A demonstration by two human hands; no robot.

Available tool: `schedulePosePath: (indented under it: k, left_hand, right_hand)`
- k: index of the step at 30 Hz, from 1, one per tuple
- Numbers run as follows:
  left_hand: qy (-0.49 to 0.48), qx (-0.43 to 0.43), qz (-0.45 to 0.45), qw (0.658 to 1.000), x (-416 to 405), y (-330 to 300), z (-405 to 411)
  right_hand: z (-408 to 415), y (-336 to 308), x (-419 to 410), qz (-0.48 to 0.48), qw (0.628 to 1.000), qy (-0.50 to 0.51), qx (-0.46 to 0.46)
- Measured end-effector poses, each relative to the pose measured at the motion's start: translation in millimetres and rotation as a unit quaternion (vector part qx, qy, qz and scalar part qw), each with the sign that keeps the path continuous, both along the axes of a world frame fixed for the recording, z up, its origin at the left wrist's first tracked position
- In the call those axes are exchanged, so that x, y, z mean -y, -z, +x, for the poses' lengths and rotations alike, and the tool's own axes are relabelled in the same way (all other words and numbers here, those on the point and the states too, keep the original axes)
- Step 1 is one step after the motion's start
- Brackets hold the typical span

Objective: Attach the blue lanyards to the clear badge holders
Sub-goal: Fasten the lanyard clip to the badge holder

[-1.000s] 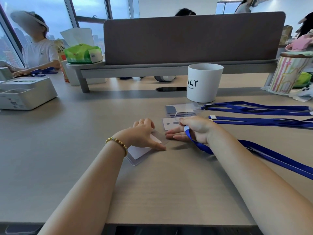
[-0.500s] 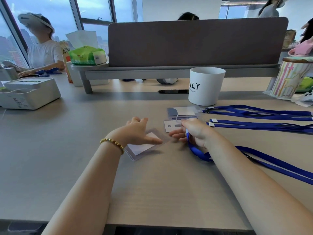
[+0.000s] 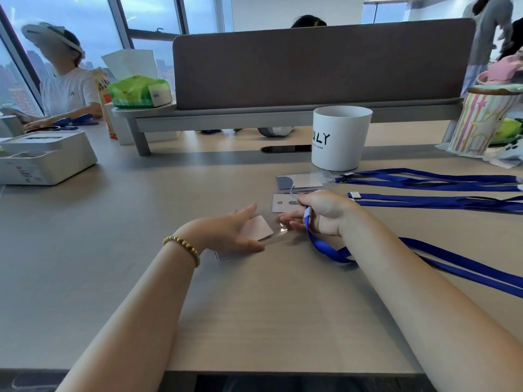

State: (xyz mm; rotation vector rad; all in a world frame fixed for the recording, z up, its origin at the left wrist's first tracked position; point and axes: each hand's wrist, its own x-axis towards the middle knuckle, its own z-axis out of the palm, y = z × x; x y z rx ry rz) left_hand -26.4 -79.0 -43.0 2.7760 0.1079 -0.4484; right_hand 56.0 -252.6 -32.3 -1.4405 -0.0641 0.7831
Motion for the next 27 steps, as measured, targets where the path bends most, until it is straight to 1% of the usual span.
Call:
schedulePosePath:
  k: [2,4,8,9,11,13,14,17,19,21,24,27]
  left_hand:
    - [-0.009,0.014,-0.030,0.999,0,1,3]
    - [-0.027,0.050,-0.063,0.996,3,2,7]
    - [-0.095,0.112,-0.103,0.984,12,6,16]
    - [-0.105,0.129,-0.110,0.980,14,6,19]
    - [-0.126,0.171,-0.127,0.969,16,2,25]
    - [-0.140,0.202,-0.137,0.960,16,-4,33]
    - [-0.138,0.215,-0.131,0.958,17,-6,37]
    - [-0.123,0.256,-0.089,0.955,21,-4,45]
    - [-0.108,0.271,-0.043,0.956,25,0,46]
    - [-0.093,0.280,-0.009,0.955,26,2,45]
    - [-0.089,0.291,-0.003,0.953,24,2,42]
    - [-0.084,0.293,-0.001,0.952,24,2,40]
  right_hand:
    - [1,3,-1,-0.001,1.000,-0.004,0.016]
    - [2,5,-4,0.001,0.999,-0.002,0.045]
    - [-2,5,-4,0.045,0.996,0.003,0.079]
    - [-2,4,-3,0.044,0.995,0.007,0.091]
    - [2,4,-1,-0.011,0.987,0.029,0.155]
    - [7,6,3,-0.094,0.964,0.060,0.241]
    - [9,7,5,-0.119,0.953,0.069,0.269]
    - [13,9,11,-0.178,0.931,0.066,0.312]
    - [16,11,13,-0.215,0.919,0.047,0.328]
    - [17,10,13,-0.226,0.915,0.034,0.332]
    - [14,8,12,-0.232,0.912,0.025,0.338]
    - [7,6,9,-0.263,0.896,0.016,0.357]
